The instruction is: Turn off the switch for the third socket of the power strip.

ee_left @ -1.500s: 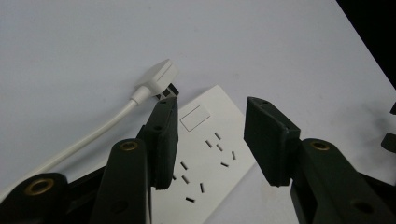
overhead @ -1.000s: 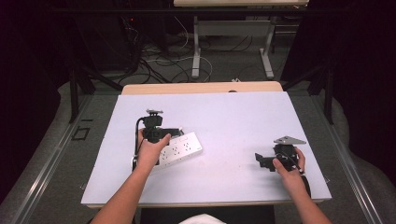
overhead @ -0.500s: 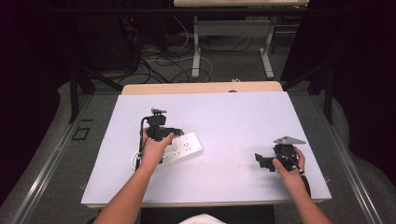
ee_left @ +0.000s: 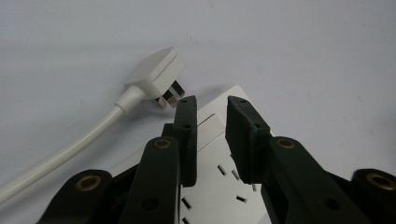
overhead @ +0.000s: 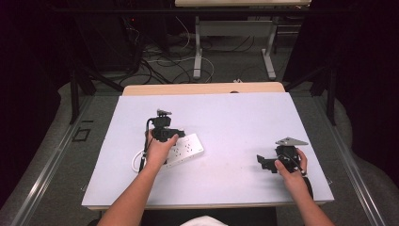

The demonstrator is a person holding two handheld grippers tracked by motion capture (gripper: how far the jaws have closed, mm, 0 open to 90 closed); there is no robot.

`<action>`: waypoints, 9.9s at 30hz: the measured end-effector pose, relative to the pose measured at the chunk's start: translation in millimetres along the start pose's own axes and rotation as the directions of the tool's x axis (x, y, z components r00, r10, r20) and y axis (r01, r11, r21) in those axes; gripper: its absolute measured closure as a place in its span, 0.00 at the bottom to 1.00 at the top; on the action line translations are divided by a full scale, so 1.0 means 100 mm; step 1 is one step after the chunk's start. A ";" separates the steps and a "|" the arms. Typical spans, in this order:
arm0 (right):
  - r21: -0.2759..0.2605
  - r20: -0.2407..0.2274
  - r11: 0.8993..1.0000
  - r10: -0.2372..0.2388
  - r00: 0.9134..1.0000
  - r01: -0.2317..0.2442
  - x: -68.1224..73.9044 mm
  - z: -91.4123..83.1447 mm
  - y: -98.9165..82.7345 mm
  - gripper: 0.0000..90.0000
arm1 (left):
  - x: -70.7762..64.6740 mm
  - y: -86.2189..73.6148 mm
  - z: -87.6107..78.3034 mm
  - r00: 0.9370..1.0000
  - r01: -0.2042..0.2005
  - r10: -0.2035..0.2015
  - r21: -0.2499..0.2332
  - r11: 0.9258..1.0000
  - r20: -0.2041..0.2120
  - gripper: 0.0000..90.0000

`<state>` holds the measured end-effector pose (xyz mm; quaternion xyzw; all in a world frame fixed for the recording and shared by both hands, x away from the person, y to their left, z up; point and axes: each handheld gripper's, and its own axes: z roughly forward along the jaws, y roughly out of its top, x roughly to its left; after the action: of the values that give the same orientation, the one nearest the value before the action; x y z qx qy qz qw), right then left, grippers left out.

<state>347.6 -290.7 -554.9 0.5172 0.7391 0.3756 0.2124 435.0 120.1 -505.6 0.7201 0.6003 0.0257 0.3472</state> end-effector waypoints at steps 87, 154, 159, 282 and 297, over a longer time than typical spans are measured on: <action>0.005 -0.006 1.000 -0.006 1.000 0.006 -0.01 0.01 0.00 0.00 | -0.09 -0.02 0.31 1.000 -0.018 0.018 0.021 1.000 -0.003 1.00; 0.007 -0.004 1.000 0.005 1.000 -0.005 -0.02 0.01 -0.01 0.00 | -0.16 -0.03 0.14 0.984 -0.175 0.179 -0.125 0.977 0.024 0.69; 0.009 -0.003 1.000 0.007 1.000 -0.007 -0.02 0.01 -0.01 0.00 | -0.18 -0.04 0.10 0.978 -0.201 0.206 -0.143 0.969 0.021 0.63; 0.009 0.000 1.000 0.007 1.000 -0.007 -0.02 0.00 -0.02 0.00 | 0.96 -0.77 -0.91 0.964 -0.220 0.167 -0.276 0.936 -0.205 0.02; 0.010 0.002 1.000 0.006 1.000 -0.006 -0.03 0.00 -0.02 0.00 | 1.21 -0.83 -0.88 0.967 -0.172 0.102 -0.300 0.938 -0.234 0.02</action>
<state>347.6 -293.3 -556.6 0.5207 0.7394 0.3721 0.2093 358.1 271.1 -529.3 0.6880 0.5704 0.2239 0.3888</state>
